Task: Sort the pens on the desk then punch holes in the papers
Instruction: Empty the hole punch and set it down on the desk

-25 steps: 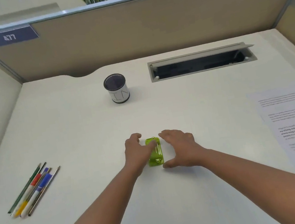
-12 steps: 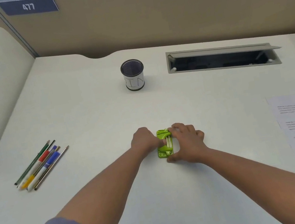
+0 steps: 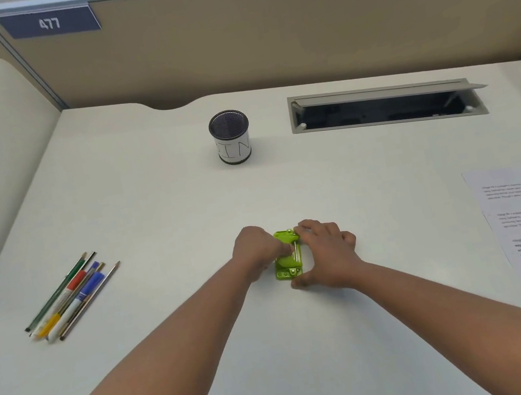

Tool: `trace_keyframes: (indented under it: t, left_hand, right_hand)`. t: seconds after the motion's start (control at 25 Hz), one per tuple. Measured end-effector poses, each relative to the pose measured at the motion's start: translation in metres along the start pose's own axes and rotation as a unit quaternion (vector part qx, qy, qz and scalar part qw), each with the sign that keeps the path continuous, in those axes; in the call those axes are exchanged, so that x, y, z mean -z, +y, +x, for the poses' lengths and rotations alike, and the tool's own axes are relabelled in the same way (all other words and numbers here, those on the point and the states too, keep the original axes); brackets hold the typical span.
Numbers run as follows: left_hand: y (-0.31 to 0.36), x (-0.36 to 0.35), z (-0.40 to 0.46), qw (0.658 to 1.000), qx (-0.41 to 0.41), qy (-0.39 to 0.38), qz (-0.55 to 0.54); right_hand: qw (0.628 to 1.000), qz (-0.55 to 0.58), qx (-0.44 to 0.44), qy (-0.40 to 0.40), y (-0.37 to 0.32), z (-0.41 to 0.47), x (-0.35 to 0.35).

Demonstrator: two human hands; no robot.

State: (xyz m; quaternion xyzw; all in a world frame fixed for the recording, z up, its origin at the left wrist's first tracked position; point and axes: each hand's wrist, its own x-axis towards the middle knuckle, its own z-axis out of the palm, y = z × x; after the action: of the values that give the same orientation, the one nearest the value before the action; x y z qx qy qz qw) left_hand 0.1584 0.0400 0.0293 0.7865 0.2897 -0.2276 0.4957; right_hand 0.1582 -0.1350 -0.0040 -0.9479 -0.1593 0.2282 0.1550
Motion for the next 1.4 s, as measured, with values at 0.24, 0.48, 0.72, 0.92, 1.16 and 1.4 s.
trace_keyframes:
  t: [0.24,0.48,0.72,0.92,1.16,1.4]
  left_hand:
    - [-0.008,0.005,-0.008,0.998,-0.020,0.048,-0.045]
    - [-0.005,0.055,-0.002,0.994,-0.022,0.095,-0.046]
    - [-0.019,0.088,0.006,0.991,-0.004,0.123,-0.046]
    - [-0.029,0.092,0.013,0.992,-0.004,0.117,-0.040]
    - [-0.036,0.096,0.023,0.992,-0.007,0.099,-0.075]
    - [-0.079,0.108,0.036,0.936,-0.152,0.255,0.190]
  right_hand:
    - [0.999,0.035,-0.001,0.008,0.002,-0.009,0.001]
    - [0.998,0.061,-0.011,-0.003,0.002,-0.015,0.006]
    - [0.996,0.083,-0.008,-0.012,0.002,-0.015,0.009]
    - [0.997,0.073,-0.009,-0.011,0.003,-0.015,0.008]
    - [0.998,0.054,-0.003,-0.020,0.004,-0.013,0.007]
    - [0.994,0.107,-0.015,0.032,-0.002,0.006,0.013]
